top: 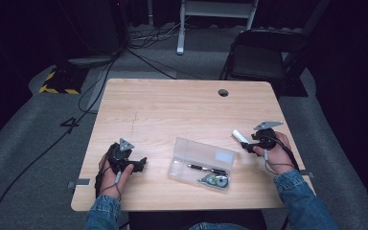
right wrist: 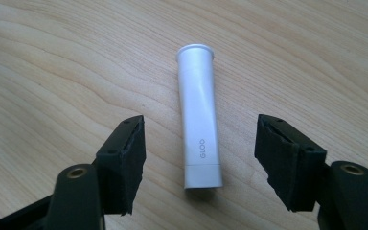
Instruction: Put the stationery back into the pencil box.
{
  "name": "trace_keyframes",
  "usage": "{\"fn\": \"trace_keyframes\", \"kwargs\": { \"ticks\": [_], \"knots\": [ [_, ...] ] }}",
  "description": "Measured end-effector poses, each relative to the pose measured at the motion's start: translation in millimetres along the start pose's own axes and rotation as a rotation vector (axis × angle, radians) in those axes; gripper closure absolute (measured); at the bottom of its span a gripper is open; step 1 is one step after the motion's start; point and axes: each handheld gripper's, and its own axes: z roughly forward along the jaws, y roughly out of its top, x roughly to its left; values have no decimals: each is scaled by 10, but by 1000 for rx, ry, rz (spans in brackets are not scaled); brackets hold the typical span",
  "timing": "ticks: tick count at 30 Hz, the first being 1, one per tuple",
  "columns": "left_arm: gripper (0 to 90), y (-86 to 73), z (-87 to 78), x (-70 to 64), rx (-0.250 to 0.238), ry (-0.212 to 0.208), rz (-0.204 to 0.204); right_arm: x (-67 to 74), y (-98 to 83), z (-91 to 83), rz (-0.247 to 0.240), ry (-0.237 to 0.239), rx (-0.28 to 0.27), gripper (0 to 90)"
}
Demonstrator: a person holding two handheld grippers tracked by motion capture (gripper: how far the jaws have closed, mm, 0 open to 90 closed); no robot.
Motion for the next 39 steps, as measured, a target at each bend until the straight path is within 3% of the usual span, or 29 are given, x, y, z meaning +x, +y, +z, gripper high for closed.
{"fn": "trace_keyframes", "kwargs": {
  "ticks": [12, 14, 24, 39],
  "knots": [
    [100, 0, 0, 0, 0, 0, 0, 8, -49, 114, -16, 7, 43, 485],
    [100, 0, 0, 0, 0, 0, 0, 3, -56, 131, -29, 0, 58, 558],
    [100, 0, 0, 0, 0, 0, 0, -11, -65, 152, -7, 20, 77, 709],
    [100, 0, -1, 0, 1, 0, 0, -23, -65, 117, 1, 9, 63, 717]
  ]
}}
